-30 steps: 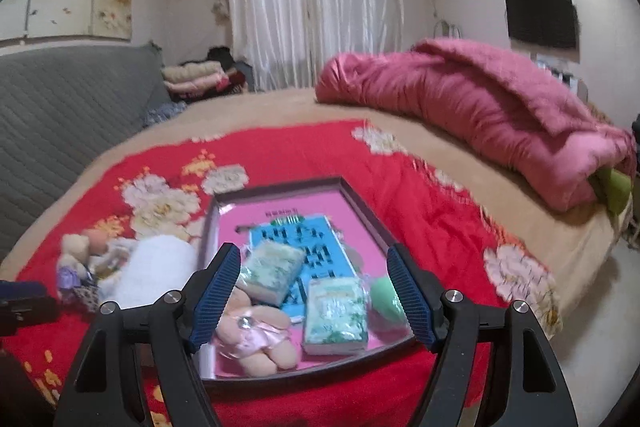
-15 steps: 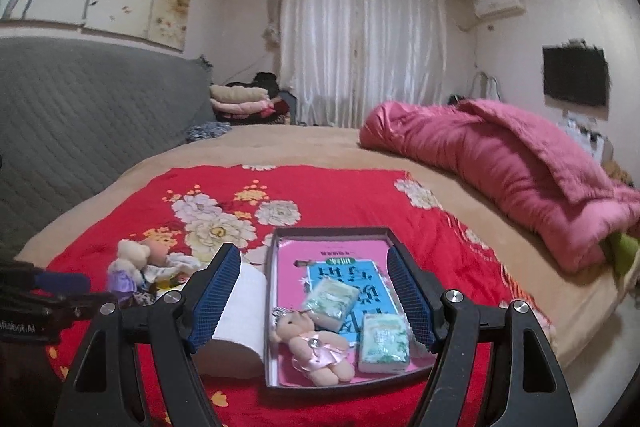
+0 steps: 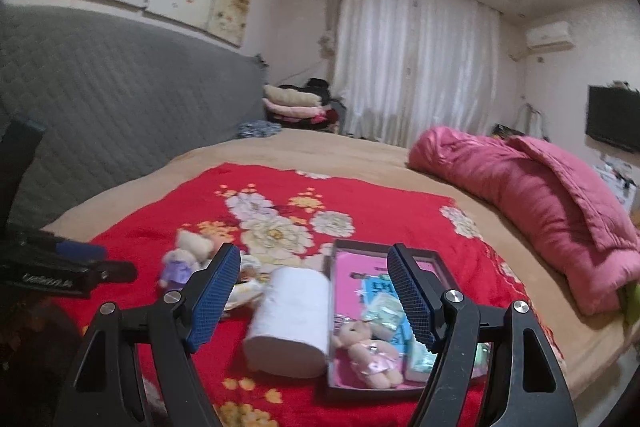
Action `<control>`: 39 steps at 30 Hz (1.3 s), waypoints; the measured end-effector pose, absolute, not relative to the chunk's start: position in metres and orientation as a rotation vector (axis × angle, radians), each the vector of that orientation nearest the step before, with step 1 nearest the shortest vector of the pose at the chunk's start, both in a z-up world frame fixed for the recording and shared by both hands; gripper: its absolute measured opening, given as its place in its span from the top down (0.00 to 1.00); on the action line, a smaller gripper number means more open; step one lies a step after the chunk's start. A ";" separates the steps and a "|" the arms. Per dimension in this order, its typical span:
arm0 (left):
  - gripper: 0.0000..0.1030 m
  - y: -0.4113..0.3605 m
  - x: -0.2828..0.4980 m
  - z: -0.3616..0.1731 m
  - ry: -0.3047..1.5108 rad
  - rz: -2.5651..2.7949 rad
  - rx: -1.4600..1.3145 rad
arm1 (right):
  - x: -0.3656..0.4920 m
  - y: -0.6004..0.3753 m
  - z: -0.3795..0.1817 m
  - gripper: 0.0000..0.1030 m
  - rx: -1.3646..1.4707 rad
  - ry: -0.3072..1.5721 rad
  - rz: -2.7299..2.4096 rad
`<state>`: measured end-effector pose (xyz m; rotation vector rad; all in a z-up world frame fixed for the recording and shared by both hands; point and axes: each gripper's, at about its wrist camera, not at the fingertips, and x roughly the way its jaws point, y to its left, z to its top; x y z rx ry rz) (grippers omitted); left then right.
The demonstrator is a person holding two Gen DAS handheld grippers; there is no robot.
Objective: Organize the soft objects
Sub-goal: 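Move the left tool to the white plush bear while the right tool approaches the pink sponge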
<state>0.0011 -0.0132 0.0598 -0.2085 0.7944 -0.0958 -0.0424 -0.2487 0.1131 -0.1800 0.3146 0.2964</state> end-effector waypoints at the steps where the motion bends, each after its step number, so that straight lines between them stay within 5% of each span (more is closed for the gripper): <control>1: 0.41 -0.010 0.000 0.060 0.794 -0.090 -0.213 | -0.044 -0.245 0.113 0.25 -0.191 0.310 0.307; 39: 0.40 0.025 0.078 -0.010 0.912 -0.022 -0.405 | -0.018 -0.171 0.060 0.25 -0.370 0.453 0.536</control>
